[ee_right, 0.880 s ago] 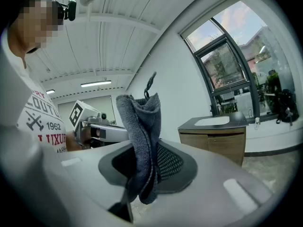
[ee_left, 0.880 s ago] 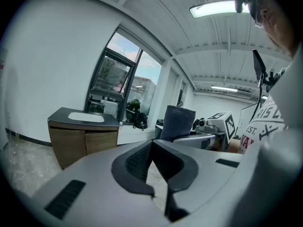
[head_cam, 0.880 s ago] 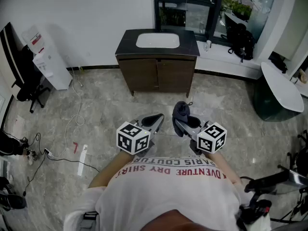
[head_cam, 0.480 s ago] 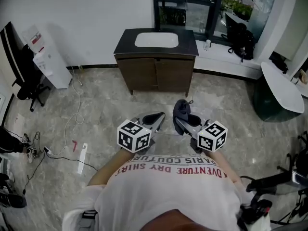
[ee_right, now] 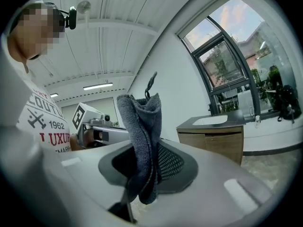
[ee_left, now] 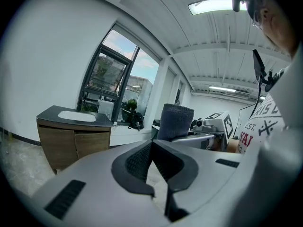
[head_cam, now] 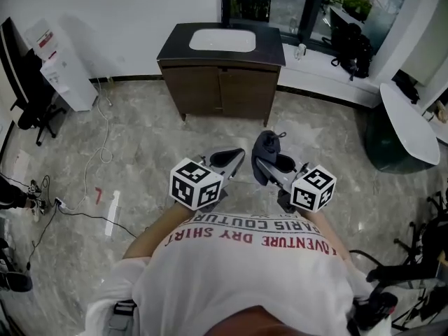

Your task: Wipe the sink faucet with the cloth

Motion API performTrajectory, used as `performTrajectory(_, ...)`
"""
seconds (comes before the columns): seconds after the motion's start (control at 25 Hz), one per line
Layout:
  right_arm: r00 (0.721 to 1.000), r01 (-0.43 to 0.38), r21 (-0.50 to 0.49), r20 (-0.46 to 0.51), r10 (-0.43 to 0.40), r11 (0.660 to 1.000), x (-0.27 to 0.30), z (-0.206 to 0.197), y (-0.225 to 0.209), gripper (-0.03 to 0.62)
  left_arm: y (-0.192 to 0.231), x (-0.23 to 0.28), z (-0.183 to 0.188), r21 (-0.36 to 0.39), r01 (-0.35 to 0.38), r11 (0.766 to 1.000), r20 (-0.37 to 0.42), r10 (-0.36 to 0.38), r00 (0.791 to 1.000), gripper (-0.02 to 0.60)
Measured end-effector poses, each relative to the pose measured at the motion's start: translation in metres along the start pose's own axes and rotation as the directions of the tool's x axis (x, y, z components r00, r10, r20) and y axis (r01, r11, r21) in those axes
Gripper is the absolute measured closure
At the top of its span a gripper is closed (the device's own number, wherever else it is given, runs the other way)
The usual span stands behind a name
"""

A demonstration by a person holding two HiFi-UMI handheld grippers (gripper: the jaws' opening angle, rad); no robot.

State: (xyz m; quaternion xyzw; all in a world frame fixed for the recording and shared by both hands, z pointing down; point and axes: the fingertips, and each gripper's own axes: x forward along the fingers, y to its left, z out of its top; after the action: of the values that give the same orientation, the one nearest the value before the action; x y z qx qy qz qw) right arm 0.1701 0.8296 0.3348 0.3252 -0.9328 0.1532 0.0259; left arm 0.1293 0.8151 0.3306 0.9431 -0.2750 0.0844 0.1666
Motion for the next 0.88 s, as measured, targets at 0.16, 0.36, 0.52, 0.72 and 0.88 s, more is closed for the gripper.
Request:
performTrajectory(0.16,0.999,0.000,0.048,-0.032,0.002,0.999,0.000,-0.024,-0.025,0.513,0.012,0.023,-0.023,-0.043,-0.007,0.999,-0.022,0.006,1.000,0.580)
performTrajectory(0.36,0.998,0.018,0.054,-0.057,-0.015,0.998,0.029,-0.030,-0.079,0.513,0.063,0.056,-0.021,-0.060,-0.022,0.998,-0.033,0.020,0.999,0.580)
performTrajectory(0.52,0.998,0.048,0.070,-0.046,-0.045,0.996,0.077,-0.013,-0.143,0.513,0.134,0.089,-0.008,-0.084,-0.032,0.996,-0.036,0.029,0.999,0.580)
performTrajectory(0.72,0.994,0.072,0.124,-0.085,-0.062,0.990,0.177,0.006,-0.244,0.513,0.264,0.149,0.018,-0.136,-0.036,0.990,-0.086,0.024,0.996,0.580)
performTrajectory(0.88,0.992,0.082,0.149,-0.107,-0.067,0.985,0.276,0.045,-0.331,0.513,0.380,0.196,0.069,-0.136,-0.040,0.990,-0.116,0.024,0.993,0.580)
